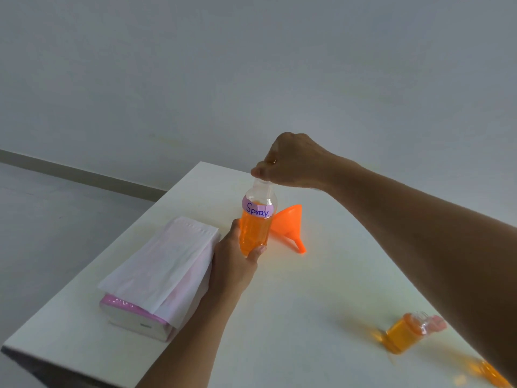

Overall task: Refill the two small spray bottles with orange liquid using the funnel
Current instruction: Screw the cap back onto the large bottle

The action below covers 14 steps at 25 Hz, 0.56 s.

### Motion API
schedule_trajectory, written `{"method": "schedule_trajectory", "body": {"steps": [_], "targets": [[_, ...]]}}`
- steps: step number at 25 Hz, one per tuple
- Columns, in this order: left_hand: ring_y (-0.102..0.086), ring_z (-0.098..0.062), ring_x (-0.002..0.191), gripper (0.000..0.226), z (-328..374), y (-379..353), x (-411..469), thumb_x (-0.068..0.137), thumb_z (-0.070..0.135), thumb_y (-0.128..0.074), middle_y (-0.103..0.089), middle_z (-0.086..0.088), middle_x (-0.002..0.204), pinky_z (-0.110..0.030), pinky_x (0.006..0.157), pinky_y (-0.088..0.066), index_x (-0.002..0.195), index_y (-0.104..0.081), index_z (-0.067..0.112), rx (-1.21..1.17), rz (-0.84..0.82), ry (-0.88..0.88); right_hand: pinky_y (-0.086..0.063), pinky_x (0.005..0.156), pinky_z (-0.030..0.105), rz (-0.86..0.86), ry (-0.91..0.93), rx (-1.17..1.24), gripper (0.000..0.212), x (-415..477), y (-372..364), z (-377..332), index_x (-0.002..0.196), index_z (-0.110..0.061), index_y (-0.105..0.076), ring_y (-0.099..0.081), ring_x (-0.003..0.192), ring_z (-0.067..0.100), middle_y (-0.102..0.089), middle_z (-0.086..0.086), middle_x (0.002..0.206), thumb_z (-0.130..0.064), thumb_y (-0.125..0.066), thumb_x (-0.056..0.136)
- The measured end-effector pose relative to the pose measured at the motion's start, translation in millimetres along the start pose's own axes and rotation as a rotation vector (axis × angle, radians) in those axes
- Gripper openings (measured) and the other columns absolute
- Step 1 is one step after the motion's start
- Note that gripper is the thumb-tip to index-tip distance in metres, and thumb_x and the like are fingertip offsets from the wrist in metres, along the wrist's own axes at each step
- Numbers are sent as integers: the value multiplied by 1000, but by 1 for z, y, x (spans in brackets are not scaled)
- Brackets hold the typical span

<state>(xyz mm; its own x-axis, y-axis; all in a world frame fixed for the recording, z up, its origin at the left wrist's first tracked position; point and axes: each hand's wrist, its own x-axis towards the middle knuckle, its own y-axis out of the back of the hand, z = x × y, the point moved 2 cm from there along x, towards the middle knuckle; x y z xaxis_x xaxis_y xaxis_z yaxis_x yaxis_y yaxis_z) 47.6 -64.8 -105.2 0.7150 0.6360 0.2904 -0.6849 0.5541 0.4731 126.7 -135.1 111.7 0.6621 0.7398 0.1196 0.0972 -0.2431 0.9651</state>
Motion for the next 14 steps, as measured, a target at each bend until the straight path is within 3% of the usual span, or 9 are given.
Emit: {"method": "schedule_trajectory", "body": {"steps": [2,3,5,7,10,14], "targets": [[-65,-22,105,75,1,3,-3,74,57,-73,-66,0,119,-39,87,-57,133,-47,21,2,-16,15,-49,75,24,-16,-48,137,62,-16,-1,18,140,-19,-50,-59,100,16,-64,2,125,-53,-66,90],[-63,-24,110,85,1,4,-6,70,63,-73,-65,-2,124,-38,89,-56,137,-45,20,9,-33,45,-48,72,21,14,-63,203,65,-27,0,28,147,-23,-42,-61,101,16,-61,1,132,-49,-66,92],[-54,-28,127,105,5,8,-18,66,68,-72,-52,-7,143,-43,99,-50,149,-32,17,25,-60,154,-47,64,17,116,-79,300,57,-58,4,47,148,-28,-40,-66,92,11,-62,-2,130,-36,-65,97],[-50,-26,132,105,11,13,-39,71,68,-68,-43,-8,151,-43,102,-48,152,-24,17,-11,-50,239,-52,66,21,213,-105,349,46,-92,10,69,142,-30,-49,-66,86,6,-67,-5,120,-28,-63,98],[-57,-23,125,76,31,23,-73,86,54,-61,-48,-7,148,-33,92,-47,148,-35,17,-103,3,261,-61,81,33,293,-149,415,39,-145,20,98,133,-28,-59,-70,85,9,-72,-8,102,-19,-63,96],[-59,-17,119,45,69,18,-115,91,29,-64,-59,-1,134,-18,86,-43,134,-53,20,-179,-63,104,-64,76,35,473,-294,441,32,-212,26,134,120,-24,-69,-73,79,7,-75,-8,91,-8,-54,95]]}}
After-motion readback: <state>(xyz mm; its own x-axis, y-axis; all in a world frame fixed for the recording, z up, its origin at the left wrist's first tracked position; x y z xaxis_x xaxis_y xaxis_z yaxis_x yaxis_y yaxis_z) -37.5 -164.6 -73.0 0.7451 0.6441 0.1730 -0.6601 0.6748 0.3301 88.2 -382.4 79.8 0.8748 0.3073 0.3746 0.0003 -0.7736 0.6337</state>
